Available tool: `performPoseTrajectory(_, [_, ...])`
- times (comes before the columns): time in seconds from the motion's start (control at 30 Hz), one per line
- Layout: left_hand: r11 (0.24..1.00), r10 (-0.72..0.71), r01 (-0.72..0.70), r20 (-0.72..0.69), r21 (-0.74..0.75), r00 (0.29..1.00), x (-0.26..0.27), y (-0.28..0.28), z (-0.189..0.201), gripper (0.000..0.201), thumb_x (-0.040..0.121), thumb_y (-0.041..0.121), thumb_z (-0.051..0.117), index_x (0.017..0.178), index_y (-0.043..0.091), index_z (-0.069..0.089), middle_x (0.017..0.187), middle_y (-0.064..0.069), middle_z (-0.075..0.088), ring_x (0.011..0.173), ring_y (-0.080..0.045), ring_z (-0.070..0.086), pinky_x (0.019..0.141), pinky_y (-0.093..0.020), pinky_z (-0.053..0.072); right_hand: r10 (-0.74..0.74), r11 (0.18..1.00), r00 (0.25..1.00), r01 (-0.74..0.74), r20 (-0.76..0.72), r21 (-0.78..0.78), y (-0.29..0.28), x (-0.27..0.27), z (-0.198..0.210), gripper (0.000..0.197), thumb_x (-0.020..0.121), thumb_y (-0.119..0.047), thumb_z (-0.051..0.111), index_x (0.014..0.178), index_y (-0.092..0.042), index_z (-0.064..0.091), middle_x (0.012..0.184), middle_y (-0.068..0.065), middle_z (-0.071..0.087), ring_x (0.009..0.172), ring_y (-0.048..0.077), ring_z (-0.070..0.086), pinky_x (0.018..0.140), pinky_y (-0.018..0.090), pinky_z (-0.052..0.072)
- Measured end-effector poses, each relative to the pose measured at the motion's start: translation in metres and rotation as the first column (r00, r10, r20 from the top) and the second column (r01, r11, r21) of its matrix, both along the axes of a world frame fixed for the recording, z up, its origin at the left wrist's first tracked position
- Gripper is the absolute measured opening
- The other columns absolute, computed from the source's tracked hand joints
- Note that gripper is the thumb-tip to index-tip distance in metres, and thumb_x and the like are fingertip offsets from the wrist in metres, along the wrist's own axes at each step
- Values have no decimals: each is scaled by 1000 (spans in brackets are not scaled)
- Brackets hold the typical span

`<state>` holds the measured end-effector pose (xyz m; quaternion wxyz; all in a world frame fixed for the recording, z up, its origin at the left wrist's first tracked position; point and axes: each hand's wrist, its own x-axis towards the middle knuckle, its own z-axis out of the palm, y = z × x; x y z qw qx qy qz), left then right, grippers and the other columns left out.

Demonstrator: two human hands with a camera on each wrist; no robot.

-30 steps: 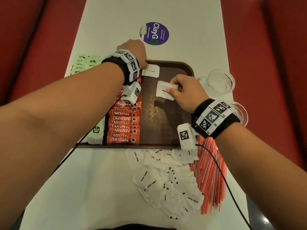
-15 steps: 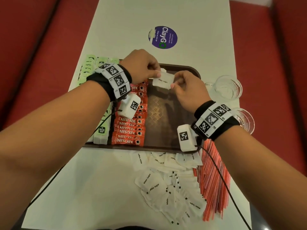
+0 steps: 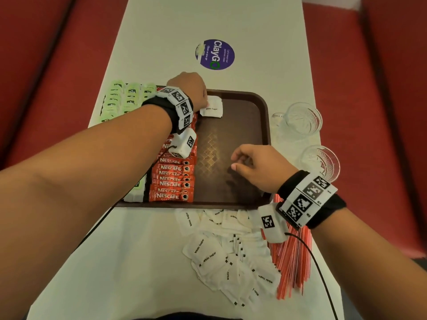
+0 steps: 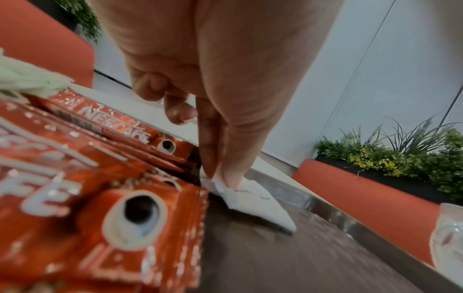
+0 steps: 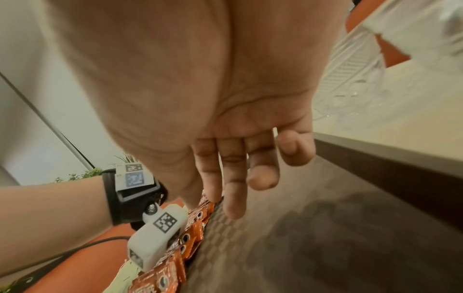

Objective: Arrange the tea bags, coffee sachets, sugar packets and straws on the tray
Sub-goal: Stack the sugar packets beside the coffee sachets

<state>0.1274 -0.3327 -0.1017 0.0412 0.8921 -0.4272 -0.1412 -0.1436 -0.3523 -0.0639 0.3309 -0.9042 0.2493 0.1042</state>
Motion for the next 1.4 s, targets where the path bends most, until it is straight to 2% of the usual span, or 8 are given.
performPoseTrajectory(0.3, [1000,18,-18,-44,0,999,-4,-2,4,19,82,34,70,94,21,77,96,-2,73,88,-25,66,72,-31,50,-2,1000,1000,2,-29,1,9,-22,1,13,94,-31,64,106,-26,63,84,-11,64,75,4,59,71,19,48])
performPoseTrajectory(0.5, [990,-36,31,-32,-140,999,-29,26,41,23,86,41,66,104,27,70,109,4,70,103,-22,63,89,-37,50,82,996,991,-86,-102,-32,19,-39,10,16,87,-35,73,99,-26,68,83,-13,65,76,2,58,72,21,48])
performPoseTrajectory(0.63, [954,-193,173,-60,-245,979,-81,69,69,17,89,44,62,99,31,68,97,12,68,95,-14,60,85,-32,46,164,978,970,-184,-181,-100,32,-50,14,20,83,-42,75,97,-29,68,91,-14,63,81,5,57,69,19,43])
performPoseTrajectory(0.8, [860,-510,504,-120,-72,852,-147,130,61,23,91,54,60,98,35,70,93,18,65,93,-9,54,96,-39,45,144,964,958,-193,-250,-184,47,-68,10,35,79,-47,77,108,-30,66,102,-12,63,93,10,55,81,26,46])
performPoseTrajectory(1.03, [692,-705,710,-92,125,703,-196,164,31,43,92,65,47,115,34,67,109,13,65,97,-14,49,82,-34,37,120,963,961,-174,-251,-204,60,-82,7,35,87,-37,72,119,-25,66,111,-8,62,102,12,56,90,25,45])
performPoseTrajectory(1.17, [691,-706,703,-53,171,706,-201,164,31,40,95,60,45,114,33,66,109,9,64,103,-18,52,80,-35,33,115,960,967,-167,-228,-225,64,-84,8,24,92,-31,62,112,-24,72,110,-6,65,102,15,59,91,28,47])
performPoseTrajectory(1.3, [701,-708,700,25,135,705,-201,163,32,35,100,44,38,99,29,70,97,8,66,92,-18,52,72,-32,30,88,965,974,-135,-209,-223,68,-85,7,16,92,-25,57,95,-21,73,98,-5,65,92,15,60,84,28,50])
performPoseTrajectory(1.4, [721,-693,690,35,69,720,-193,162,34,34,100,39,39,94,26,70,92,8,68,87,-17,55,75,-32,40,65,975,985,-97,-160,-201,72,-86,6,14,92,-21,54,91,-18,67,92,-3,61,85,15,57,78,28,50])
